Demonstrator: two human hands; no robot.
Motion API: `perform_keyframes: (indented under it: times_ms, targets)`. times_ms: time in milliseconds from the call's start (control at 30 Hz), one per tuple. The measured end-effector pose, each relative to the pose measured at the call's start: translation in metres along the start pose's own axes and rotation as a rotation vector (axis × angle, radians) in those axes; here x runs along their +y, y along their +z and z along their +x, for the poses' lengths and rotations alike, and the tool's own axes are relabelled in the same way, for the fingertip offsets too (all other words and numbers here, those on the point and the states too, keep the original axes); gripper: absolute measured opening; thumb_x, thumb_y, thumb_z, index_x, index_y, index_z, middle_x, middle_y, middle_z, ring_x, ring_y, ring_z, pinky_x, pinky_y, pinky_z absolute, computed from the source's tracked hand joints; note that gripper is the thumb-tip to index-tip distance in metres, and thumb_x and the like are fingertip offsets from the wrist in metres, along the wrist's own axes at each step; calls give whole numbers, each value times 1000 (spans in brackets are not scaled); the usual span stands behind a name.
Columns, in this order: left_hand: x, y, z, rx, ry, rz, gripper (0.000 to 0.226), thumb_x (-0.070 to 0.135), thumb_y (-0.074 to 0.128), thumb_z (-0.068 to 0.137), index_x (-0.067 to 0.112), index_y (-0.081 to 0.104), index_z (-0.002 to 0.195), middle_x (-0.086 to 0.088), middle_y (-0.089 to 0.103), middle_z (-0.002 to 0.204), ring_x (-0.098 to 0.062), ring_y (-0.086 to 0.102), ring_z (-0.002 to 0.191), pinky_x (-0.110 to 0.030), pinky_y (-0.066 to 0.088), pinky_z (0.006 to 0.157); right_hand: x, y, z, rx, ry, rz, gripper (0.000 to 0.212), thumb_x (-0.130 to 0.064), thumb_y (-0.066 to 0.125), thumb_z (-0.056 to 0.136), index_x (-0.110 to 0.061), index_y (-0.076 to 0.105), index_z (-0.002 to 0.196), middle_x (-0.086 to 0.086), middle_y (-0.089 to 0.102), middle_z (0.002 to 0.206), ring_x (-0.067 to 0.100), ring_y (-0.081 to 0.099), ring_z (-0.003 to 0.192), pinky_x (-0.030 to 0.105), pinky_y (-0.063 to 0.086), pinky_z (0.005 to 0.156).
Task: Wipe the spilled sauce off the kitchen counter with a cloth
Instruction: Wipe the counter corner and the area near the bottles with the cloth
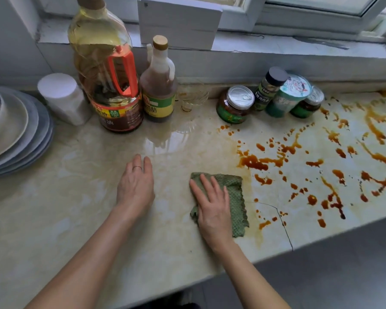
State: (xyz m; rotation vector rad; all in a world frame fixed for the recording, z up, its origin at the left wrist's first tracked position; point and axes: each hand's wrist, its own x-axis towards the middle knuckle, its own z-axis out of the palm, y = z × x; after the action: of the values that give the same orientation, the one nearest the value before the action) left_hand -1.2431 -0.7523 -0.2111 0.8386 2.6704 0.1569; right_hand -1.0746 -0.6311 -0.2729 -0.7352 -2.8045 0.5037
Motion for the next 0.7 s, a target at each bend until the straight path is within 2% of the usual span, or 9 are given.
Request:
perform_keyframes:
  times_ms: [100,200,267,333,400,467,600,633,700]
  targets:
    - [3,3,-1,0,-23,-31,70,2,44,84,4,12,146,-20,9,154,-35,18,138,-39,27,110,21,-7,-9,-58,-146,-51,53,-23,40,96,-34,40,147,-4,35,156,19,23,147,47,17,118]
    - [10,5,-6,23,8,-84,64,15,45,89,11,16,147,-18,11,155,-36,17,139,-41,22,112,37,-12,6,3,59,-58,50,-26,38,96,-35,42,146,-4,36,155,19,25,146,54,22,115]
    - [21,10,-16,5,91,-95,70,28,52,89,17,16,148,-14,9,156,-35,12,142,-45,18,115,27,-10,4,18,130,-72,52,-27,37,96,-35,39,147,-3,33,157,21,21,147,57,18,116]
    - [37,18,-30,-54,164,-107,79,39,59,85,23,13,148,-9,3,158,-31,4,144,-49,14,116,20,-10,-14,-27,31,-83,55,-28,39,95,-36,34,149,-5,28,158,21,16,148,55,12,117]
    - [52,25,-42,-95,202,-122,86,44,62,82,28,11,149,-4,-1,158,-28,-1,145,-51,11,116,31,-17,-34,-93,-162,-90,54,-30,41,96,-37,33,150,-7,28,158,18,16,148,53,14,117]
    - [63,32,-49,-106,230,-123,86,43,63,82,28,11,149,-3,-2,158,-27,-1,145,-49,10,117,60,-27,-35,-118,-242,-96,53,-30,41,97,-38,35,149,-9,29,158,16,18,148,51,17,117]
    - [84,43,-54,-38,217,-145,69,25,53,87,23,18,147,-6,7,157,-27,7,144,-48,15,116,74,-33,-25,-17,42,-53,53,-24,42,96,-35,39,147,-7,31,157,18,20,147,54,15,117]
    - [89,46,-54,-21,208,-158,66,20,49,88,21,20,146,-7,10,157,-28,9,144,-48,16,115,65,-30,-29,-16,47,-44,54,-23,42,95,-34,39,147,-6,31,157,19,19,148,54,13,118]
    - [97,51,-53,2,189,-177,61,16,44,89,20,23,146,-9,14,156,-28,13,143,-48,19,115,52,-26,-46,-70,-88,-29,55,-25,40,94,-34,38,148,-5,30,157,20,18,148,51,10,119]
